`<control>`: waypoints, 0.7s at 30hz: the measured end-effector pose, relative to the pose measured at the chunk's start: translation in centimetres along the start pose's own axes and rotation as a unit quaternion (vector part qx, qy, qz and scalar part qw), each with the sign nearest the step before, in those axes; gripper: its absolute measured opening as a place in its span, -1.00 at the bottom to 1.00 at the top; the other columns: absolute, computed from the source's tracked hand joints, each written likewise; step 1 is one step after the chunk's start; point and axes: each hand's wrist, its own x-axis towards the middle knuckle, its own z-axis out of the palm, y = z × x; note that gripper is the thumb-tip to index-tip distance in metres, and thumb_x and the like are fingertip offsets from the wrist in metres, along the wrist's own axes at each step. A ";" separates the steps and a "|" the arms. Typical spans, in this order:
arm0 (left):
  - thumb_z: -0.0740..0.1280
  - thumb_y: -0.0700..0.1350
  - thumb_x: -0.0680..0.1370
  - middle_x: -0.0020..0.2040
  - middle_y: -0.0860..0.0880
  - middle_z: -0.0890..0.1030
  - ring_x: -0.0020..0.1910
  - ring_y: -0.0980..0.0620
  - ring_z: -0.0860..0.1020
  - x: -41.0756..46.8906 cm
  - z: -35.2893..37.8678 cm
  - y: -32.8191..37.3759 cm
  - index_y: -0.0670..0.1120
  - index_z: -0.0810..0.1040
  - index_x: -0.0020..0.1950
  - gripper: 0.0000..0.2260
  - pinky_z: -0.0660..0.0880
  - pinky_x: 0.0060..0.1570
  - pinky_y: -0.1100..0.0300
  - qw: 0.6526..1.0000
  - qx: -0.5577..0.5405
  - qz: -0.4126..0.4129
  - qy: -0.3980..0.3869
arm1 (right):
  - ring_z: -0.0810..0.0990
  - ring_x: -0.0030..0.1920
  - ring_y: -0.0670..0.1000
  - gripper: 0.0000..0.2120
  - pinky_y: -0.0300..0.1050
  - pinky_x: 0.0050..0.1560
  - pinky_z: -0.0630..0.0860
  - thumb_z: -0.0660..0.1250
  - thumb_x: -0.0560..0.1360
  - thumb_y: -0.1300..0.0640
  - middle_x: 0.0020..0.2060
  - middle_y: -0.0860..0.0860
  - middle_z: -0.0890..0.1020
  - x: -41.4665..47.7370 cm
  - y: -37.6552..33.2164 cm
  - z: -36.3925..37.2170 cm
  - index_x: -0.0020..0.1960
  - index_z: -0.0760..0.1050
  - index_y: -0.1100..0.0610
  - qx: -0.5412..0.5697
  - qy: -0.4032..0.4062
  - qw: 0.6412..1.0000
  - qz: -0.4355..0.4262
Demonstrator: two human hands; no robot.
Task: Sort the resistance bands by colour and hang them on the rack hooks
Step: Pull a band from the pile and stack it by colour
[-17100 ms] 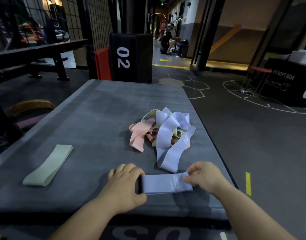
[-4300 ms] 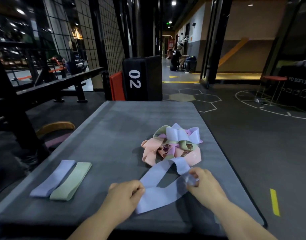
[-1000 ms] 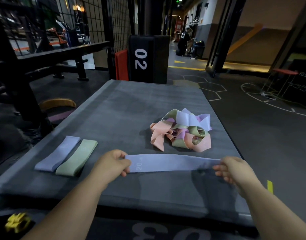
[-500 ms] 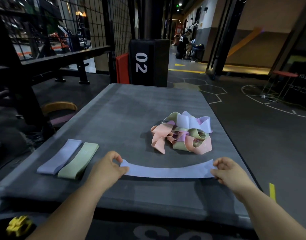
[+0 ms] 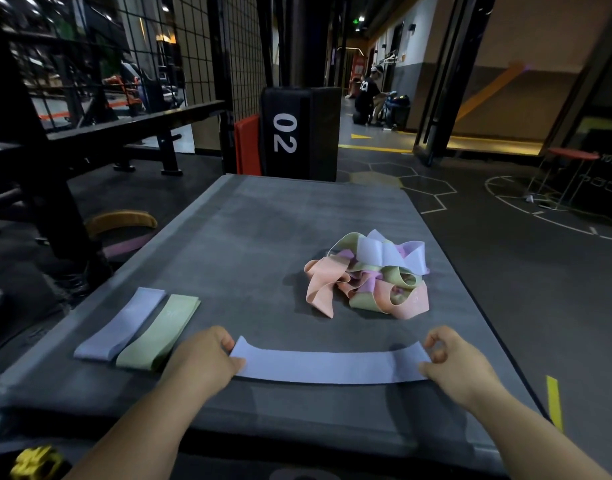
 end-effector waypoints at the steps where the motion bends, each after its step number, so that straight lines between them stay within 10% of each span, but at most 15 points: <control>1: 0.38 0.05 0.46 -0.21 0.10 0.55 -0.23 0.10 0.49 -0.1 -0.1 0.1 0.02 0.46 -0.14 -0.84 0.24 -0.43 0.29 1.000 0.009 0.002 0.004 | 0.52 -0.25 -0.01 -0.77 -0.16 -0.34 0.39 0.39 0.47 0.17 -0.19 -0.03 0.53 -0.1 -0.1 0.0 -0.01 0.35 -0.02 -0.009 -0.003 1.000 0.002; 21: 0.32 0.02 0.46 -0.24 0.09 0.52 -0.24 0.08 0.48 -0.1 0.5 0.6 0.01 0.39 -0.22 -0.84 0.32 -0.35 0.22 0.999 0.009 0.027 -0.028 | 0.54 -0.10 0.00 -0.80 -0.10 -0.09 0.51 0.33 0.48 0.16 -0.14 -0.12 0.50 -0.3 0.1 -0.2 0.03 0.37 -0.02 -0.074 -0.013 0.997 0.009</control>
